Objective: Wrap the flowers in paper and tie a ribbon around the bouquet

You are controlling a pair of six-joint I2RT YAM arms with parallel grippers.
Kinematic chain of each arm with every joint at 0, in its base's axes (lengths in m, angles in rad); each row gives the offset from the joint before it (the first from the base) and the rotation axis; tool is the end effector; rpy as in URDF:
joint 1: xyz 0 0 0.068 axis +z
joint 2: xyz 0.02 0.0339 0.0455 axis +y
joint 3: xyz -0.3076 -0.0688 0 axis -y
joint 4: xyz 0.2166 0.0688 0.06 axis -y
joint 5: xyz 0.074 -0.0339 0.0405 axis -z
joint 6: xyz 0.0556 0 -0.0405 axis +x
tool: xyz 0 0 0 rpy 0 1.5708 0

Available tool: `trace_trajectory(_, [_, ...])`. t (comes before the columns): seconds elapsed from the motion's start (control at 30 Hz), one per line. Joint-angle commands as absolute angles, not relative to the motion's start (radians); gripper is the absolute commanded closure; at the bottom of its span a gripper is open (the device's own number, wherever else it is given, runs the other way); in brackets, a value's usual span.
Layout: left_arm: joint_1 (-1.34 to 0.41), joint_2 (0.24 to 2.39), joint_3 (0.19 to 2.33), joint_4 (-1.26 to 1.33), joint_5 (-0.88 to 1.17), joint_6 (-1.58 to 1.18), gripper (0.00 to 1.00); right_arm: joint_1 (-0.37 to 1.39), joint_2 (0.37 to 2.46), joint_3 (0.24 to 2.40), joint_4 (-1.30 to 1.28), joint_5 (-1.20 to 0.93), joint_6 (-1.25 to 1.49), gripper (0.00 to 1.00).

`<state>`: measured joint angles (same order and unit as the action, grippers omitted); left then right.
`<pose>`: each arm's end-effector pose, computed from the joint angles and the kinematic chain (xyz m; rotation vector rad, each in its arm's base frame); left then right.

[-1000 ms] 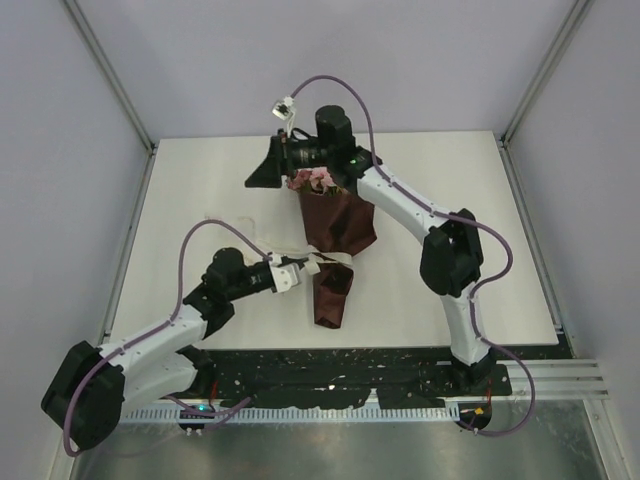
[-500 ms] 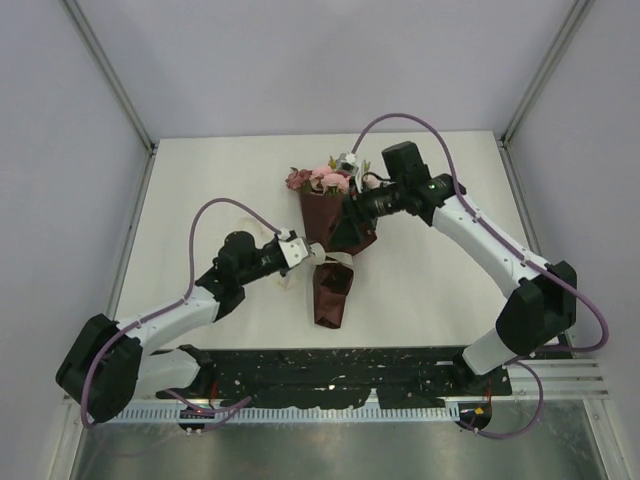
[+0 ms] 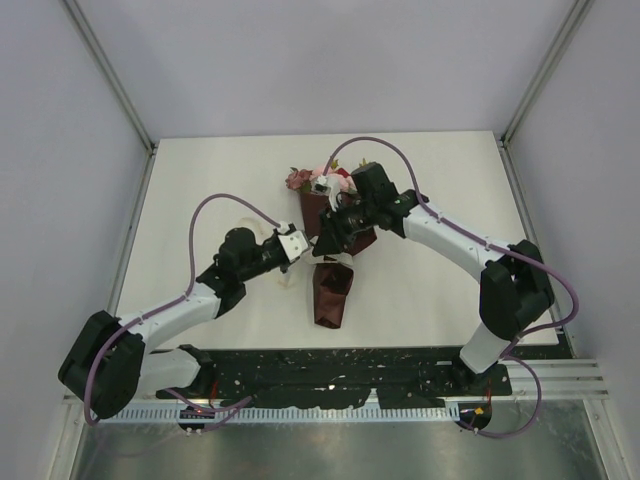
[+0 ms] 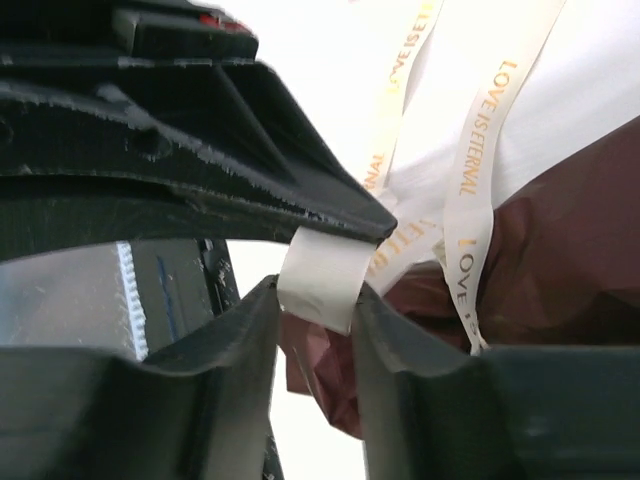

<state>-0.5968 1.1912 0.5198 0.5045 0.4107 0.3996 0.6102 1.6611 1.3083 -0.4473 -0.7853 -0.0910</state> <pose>0.1829 -0.1511 0.2907 1.0901 1.3688 -0.5006 0.2649 0.2332 0.3200 -1.1717 2.0605 1.1790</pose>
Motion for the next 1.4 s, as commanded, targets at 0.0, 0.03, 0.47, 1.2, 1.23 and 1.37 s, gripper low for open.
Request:
trace_trajectory(0.0, [-0.592, 1.19, 0.54, 0.537, 0.384, 0.394, 1.0, 0.62, 1.641, 1.286, -0.304, -0.784, -0.044, 0.71])
trace_trajectory(0.03, [-0.591, 1.186, 0.543, 0.525, 0.37, 0.397, 1.0, 0.62, 1.641, 1.287, -0.317, -0.788, -0.048, 0.91])
trace_trajectory(0.47, [-0.104, 1.219, 0.785, -0.397, 0.517, 0.923, 0.27, 0.624, 1.657, 1.325, -0.538, -0.759, -0.225, 0.94])
trace_trajectory(1.2, [-0.077, 1.983, 1.569, -0.824, 0.327, 0.914, 0.28, 0.62, 1.703, 1.371, -0.569, -0.723, -0.255, 0.94])
trace_trajectory(1.23, [-0.083, 2.002, 1.598, -0.859, 0.324, 0.937, 0.28, 0.62, 1.707, 1.373, -0.571, -0.721, -0.255, 0.94])
trace_trajectory(1.37, [-0.115, 2.147, 1.851, -1.053, 0.264, 0.951, 0.34, 0.62, 1.713, 1.381, -0.572, -0.715, -0.256, 0.95])
